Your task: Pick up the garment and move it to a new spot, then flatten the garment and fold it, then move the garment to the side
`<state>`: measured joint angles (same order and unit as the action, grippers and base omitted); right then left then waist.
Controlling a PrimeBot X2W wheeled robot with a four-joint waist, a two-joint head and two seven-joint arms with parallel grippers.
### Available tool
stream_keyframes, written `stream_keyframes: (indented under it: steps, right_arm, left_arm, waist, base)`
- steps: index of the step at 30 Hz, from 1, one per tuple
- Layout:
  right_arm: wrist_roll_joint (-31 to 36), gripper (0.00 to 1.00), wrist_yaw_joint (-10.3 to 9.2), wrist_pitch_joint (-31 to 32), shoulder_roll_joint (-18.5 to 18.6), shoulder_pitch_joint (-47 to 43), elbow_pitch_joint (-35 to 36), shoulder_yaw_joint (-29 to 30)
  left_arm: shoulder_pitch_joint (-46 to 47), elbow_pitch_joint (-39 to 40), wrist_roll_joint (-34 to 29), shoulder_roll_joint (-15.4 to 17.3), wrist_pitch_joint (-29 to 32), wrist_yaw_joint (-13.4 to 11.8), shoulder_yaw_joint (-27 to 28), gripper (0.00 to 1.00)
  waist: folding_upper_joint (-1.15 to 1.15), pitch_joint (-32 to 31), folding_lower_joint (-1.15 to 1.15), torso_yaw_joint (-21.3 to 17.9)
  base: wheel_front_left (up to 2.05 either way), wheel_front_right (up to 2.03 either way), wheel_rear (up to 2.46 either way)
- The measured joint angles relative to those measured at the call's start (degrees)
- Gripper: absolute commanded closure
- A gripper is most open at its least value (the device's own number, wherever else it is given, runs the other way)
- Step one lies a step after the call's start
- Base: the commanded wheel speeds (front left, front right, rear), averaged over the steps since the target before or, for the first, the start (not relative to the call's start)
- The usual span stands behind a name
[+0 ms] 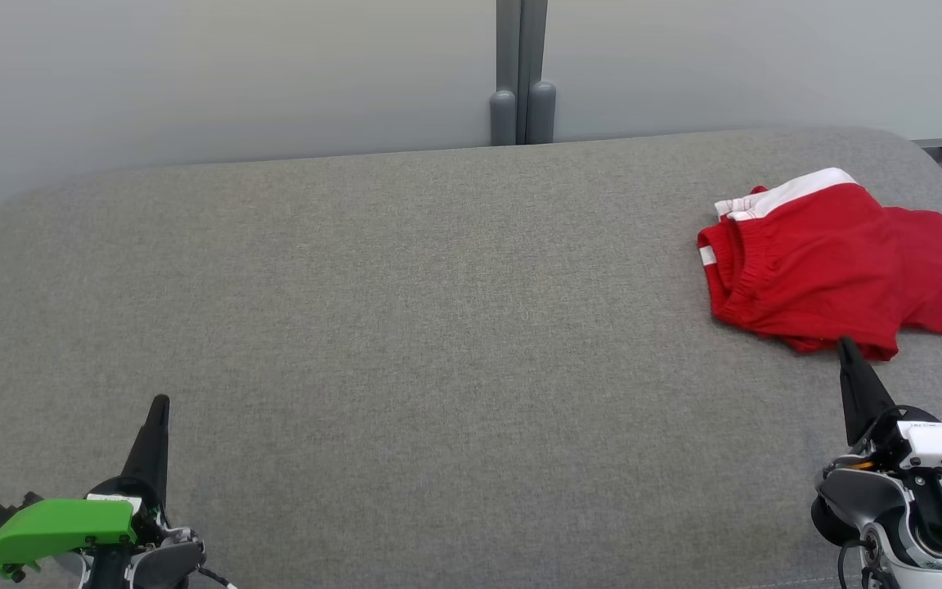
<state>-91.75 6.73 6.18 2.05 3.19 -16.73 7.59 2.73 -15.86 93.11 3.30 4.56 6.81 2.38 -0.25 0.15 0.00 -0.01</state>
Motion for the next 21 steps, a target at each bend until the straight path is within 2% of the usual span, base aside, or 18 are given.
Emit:
stream_keyframes:
  steps: [21]
  right_arm:
    - [0.0, 1.00, 0.07, 0.0, 0.0, 0.1, 0.0, 0.0]
  left_arm:
    - [0.3, -0.1, 0.0, 0.0, 0.0, 0.0, 0.1, 1.00]
  waist:
    - [0.00, 0.0, 0.00, 0.0]
  base:
    - [0.00, 0.00, 0.00]
